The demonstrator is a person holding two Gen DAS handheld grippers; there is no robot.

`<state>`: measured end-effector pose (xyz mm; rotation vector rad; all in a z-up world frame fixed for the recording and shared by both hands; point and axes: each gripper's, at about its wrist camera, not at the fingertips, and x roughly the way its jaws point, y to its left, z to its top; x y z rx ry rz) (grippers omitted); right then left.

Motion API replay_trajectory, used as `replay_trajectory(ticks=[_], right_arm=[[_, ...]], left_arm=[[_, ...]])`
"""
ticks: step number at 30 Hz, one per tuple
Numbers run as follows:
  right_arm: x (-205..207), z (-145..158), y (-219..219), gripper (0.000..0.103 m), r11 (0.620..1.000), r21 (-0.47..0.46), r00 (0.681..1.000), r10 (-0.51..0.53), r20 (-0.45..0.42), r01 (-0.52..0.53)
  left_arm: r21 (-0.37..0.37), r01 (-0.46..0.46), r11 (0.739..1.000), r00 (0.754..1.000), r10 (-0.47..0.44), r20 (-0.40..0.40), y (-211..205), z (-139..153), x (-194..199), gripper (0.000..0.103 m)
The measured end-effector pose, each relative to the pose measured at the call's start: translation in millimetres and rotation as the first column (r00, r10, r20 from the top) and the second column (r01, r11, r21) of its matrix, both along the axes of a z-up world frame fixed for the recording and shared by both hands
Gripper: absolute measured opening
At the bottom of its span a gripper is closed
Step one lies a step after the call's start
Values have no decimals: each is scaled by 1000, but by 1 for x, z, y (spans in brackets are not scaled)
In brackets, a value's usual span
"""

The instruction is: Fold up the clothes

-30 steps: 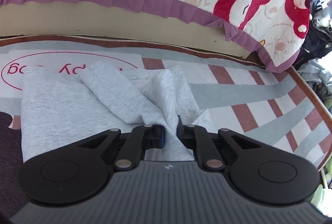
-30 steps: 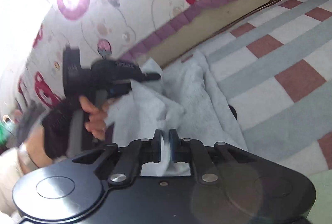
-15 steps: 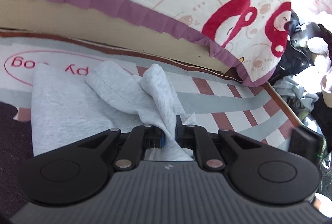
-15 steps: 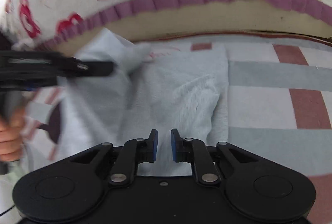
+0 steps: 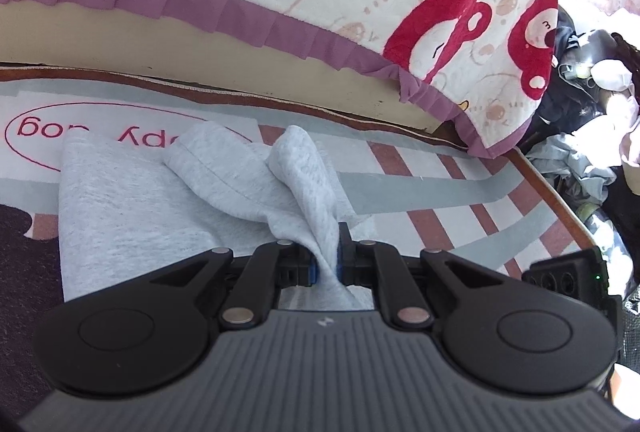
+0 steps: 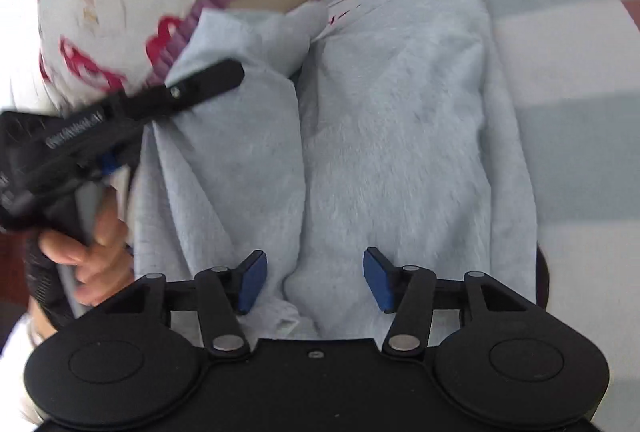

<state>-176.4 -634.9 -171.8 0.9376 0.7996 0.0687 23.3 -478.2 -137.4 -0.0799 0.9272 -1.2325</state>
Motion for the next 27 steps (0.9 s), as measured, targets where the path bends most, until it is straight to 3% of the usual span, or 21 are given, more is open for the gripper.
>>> replay_trajectory(ticks=[3, 7, 10, 13, 16, 17, 19, 22, 25, 27], right_arm=[[-24, 7, -1, 61, 996, -15, 994, -86, 64, 88], [-56, 22, 11, 60, 941, -255, 974, -221, 40, 224], [-69, 21, 31, 37, 900, -397, 980, -200, -14, 178], [-79, 7, 42, 37, 894, -425, 981, -185, -62, 141], [-82, 1, 55, 33, 856, -497, 980, -191, -55, 139], [-84, 2, 60, 7, 836, -526, 977, -210, -42, 157], [-93, 6, 67, 8, 795, -568, 965, -263, -4, 214], [-105, -2, 73, 7, 782, -538, 928, -374, 0, 315], [-104, -7, 83, 8, 729, -598, 912, -411, 4, 332], [-106, 2, 84, 18, 677, -627, 876, -481, 20, 386]], left_arm=[[-3, -12, 1000, 1000, 12, -18, 1, -1, 1, 8], [-4, -10, 1000, 1000, 10, -18, 5, 0, 3, 8], [-1, -7, 1000, 1000, 7, -16, 5, -1, 4, 8], [3, -7, 1000, 1000, 7, -11, 2, 0, 2, 8], [7, -9, 1000, 1000, 9, 0, 1, 0, 0, 8], [8, -10, 1000, 1000, 10, 4, 1, 0, 0, 8], [7, -12, 1000, 1000, 12, 5, 3, -1, 0, 8], [6, -18, 1000, 1000, 18, -2, 4, -2, 1, 8], [12, -22, 1000, 1000, 22, -12, 2, -4, 2, 8], [18, -16, 1000, 1000, 16, -4, 1, -2, 2, 8]])
